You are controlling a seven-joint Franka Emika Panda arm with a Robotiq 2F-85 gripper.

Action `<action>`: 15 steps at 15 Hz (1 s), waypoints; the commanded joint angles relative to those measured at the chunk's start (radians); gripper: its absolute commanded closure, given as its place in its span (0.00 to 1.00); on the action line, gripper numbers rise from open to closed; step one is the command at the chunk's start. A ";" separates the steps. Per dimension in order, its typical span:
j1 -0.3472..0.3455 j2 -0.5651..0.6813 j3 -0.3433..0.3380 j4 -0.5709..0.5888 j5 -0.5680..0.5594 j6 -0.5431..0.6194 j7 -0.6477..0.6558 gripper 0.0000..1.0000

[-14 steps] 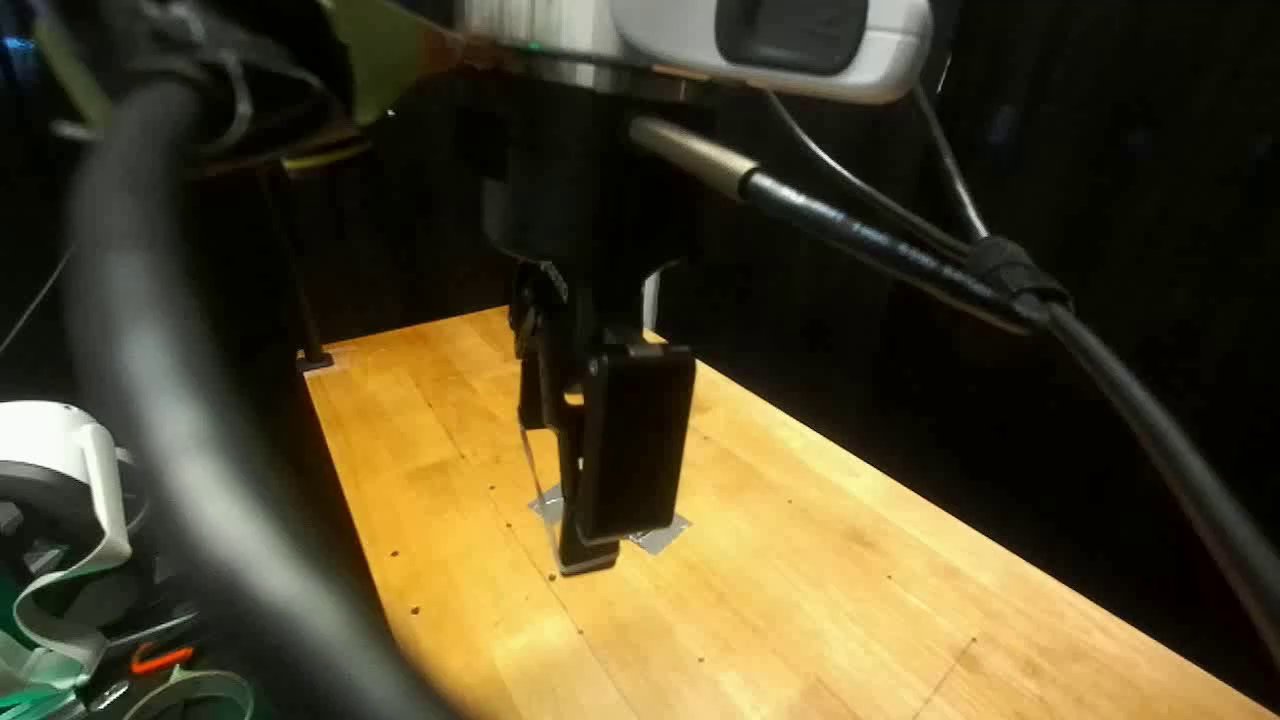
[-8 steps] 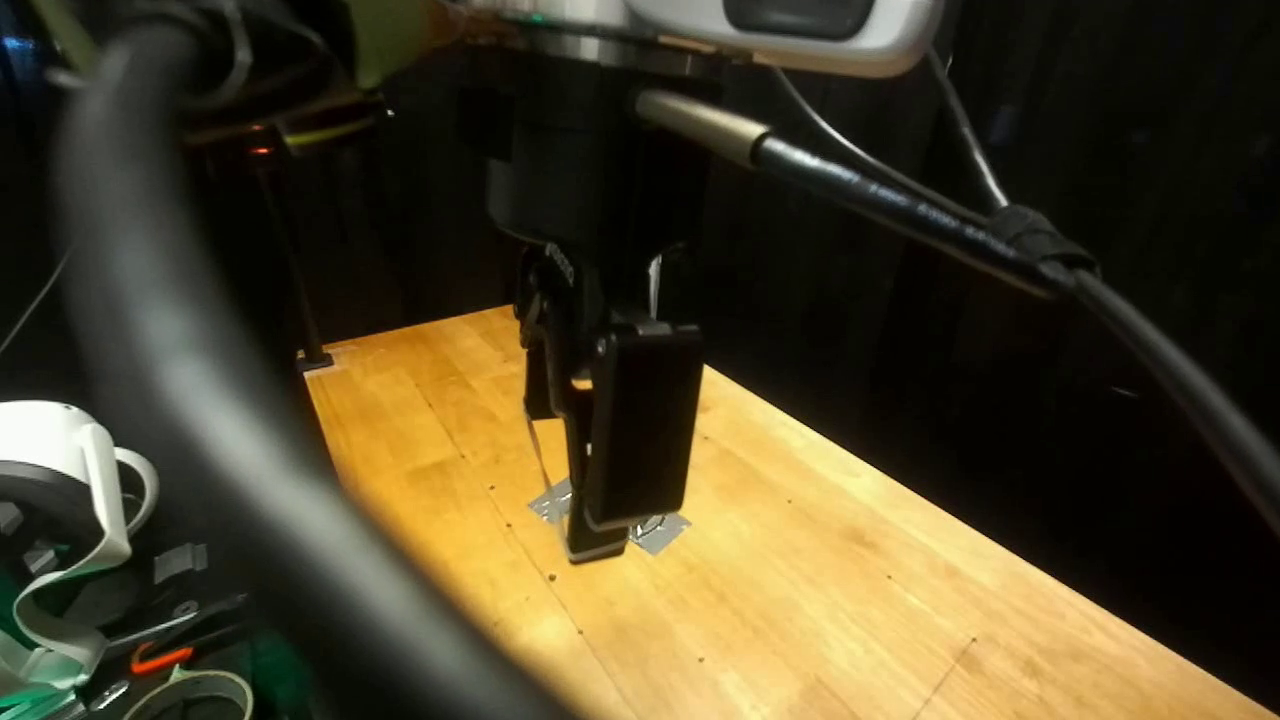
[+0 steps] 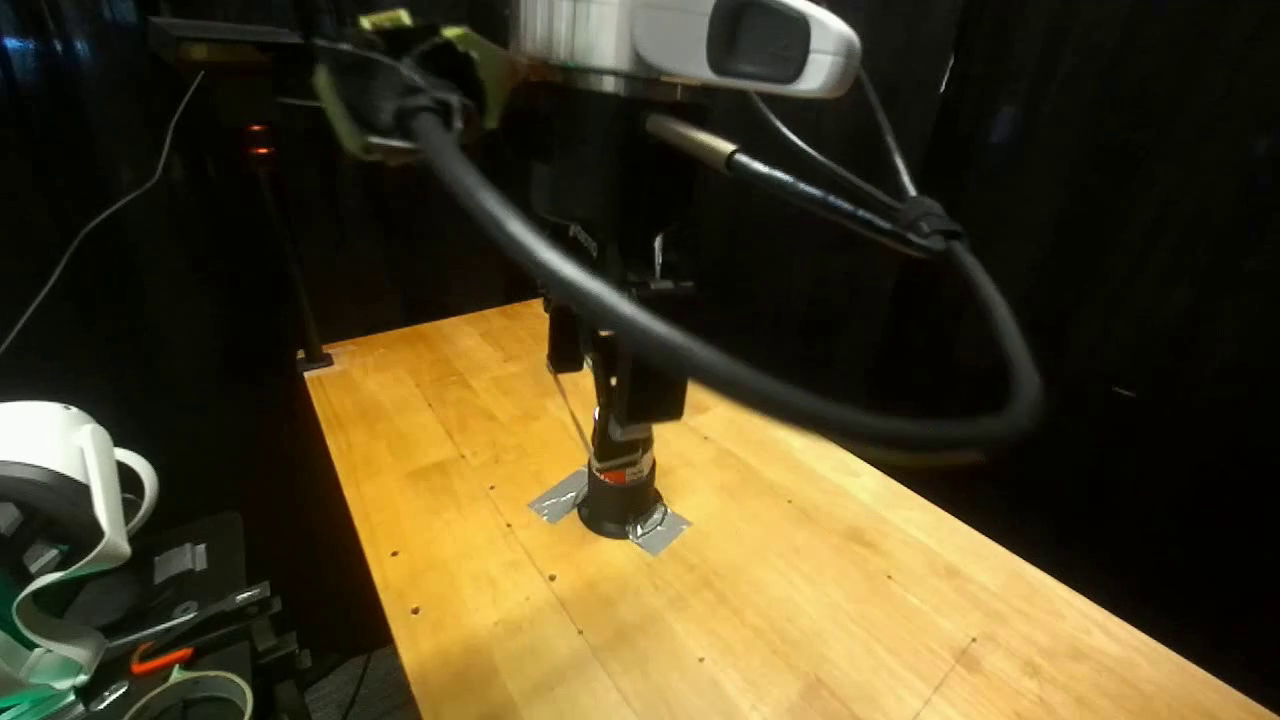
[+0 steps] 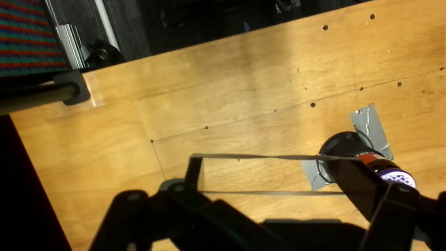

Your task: Put the rubber band around the jar.

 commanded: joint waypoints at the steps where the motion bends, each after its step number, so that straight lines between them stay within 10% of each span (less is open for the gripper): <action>1: 0.062 0.184 0.088 0.142 -0.003 0.037 0.086 0.00; 15: 0.138 0.800 0.170 0.732 0.092 -0.075 0.199 0.00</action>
